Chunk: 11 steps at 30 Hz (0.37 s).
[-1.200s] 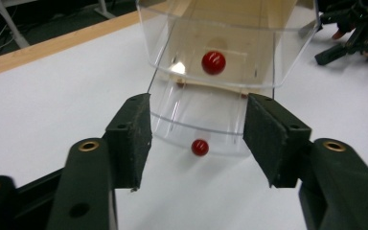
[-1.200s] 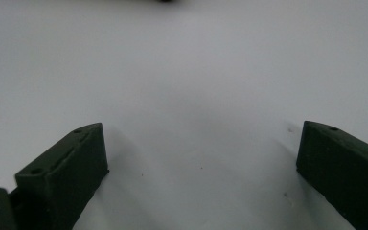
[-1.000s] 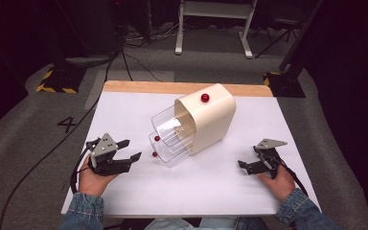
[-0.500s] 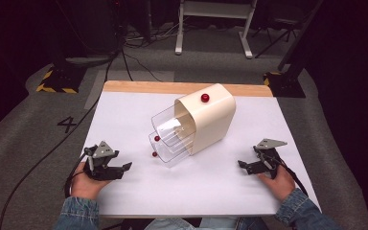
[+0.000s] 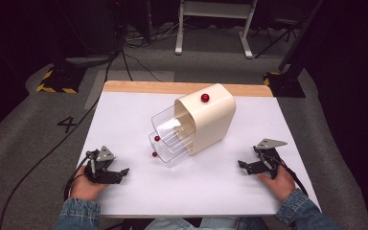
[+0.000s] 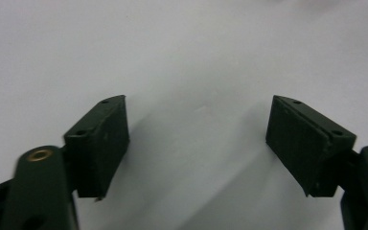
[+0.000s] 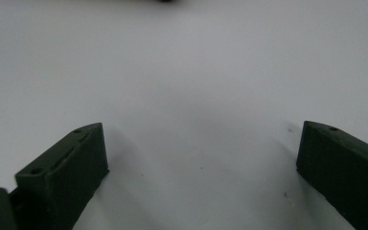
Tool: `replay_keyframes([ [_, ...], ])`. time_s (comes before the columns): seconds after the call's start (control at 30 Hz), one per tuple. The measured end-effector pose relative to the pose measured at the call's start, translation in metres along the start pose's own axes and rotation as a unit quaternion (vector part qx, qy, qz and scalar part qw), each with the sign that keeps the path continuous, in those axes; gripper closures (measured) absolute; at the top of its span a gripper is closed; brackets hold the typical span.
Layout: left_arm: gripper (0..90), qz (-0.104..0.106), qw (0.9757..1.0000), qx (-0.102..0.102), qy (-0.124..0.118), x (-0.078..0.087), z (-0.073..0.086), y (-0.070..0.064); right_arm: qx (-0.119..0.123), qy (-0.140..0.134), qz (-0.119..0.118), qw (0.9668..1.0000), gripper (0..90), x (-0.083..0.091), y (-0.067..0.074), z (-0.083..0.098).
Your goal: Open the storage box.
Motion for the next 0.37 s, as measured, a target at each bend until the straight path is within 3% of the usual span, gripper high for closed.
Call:
replay_keyframes([
  [0.37,18.3,0.001,1.0,-0.004,-0.001,-0.0006,0.0005,-0.0014,0.0,0.0,0.0,1.0,3.7,0.0,0.0,0.0001],
])
Point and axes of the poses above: each handheld gripper's, and its own axes: x roughly backward along the jaws, z roughly out of its underside, y roughly to its left, the point moved 10 cm from there along -x, roughly forward along the jaws, and after that the axes turned 4 degrees about x, right-handed, at the moved point
